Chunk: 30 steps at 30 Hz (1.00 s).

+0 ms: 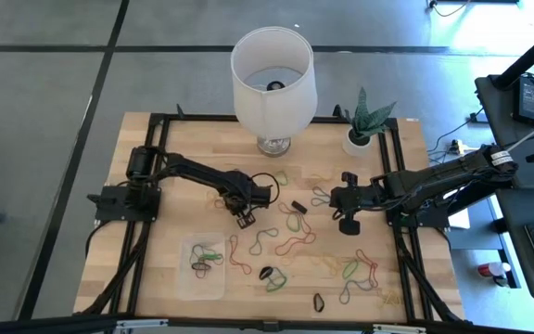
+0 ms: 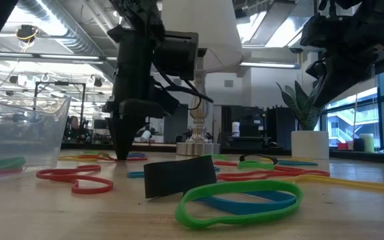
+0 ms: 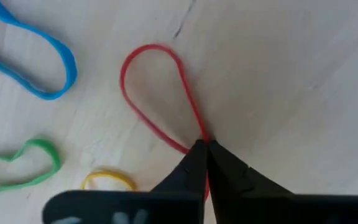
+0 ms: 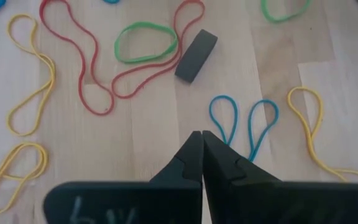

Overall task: Pick and place rubber bands into bin
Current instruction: Put the red rubber band into the transparent bin

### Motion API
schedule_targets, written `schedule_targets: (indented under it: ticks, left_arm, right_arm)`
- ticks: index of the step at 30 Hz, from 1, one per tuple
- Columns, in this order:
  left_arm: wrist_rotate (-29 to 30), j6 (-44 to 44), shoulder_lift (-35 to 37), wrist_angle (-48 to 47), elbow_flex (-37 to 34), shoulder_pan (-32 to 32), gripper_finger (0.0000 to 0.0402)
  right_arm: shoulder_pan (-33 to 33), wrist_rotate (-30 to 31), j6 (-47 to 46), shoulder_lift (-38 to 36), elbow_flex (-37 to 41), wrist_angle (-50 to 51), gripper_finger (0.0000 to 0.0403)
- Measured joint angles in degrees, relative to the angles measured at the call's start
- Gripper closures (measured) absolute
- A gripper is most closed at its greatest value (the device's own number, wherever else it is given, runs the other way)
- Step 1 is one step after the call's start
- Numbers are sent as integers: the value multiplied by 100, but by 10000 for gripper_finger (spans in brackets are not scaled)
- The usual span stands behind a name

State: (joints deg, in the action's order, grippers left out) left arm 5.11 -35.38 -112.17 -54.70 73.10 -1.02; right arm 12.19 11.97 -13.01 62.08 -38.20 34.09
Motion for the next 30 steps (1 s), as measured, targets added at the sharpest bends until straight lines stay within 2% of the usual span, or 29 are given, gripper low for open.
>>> schedule_targets:
  ticks: [2, 7, 13, 17, 23, 30]
  left_arm:
    - [202, -76, 195, -326, 109, -8, 400]
    - [599, -92, 676, -451, 234, -7, 400]
    - [368, -443, 1018, -431, 245, -55, 400]
    - [222, -785, 1444, -602, 410, -341, 400]
    - [279, -1107, 1960, -1627, 1268, -948, 400]
    - [127, -2297, 1853, -2799, 2722, -1964, 400]
  right_arm:
    - [-2, 0, 7, 0, 0, 1, 400]
    - [-2, 2, 138, 0, 0, -43, 400]
    - [-2, 2, 157, 0, 0, -125, 400]
    - [-2, 2, 157, 0, 0, -125, 400]
    - [-2, 4, 324, 0, 0, -232, 400]
    - [-2, 8, 452, 2, 0, -547, 400]
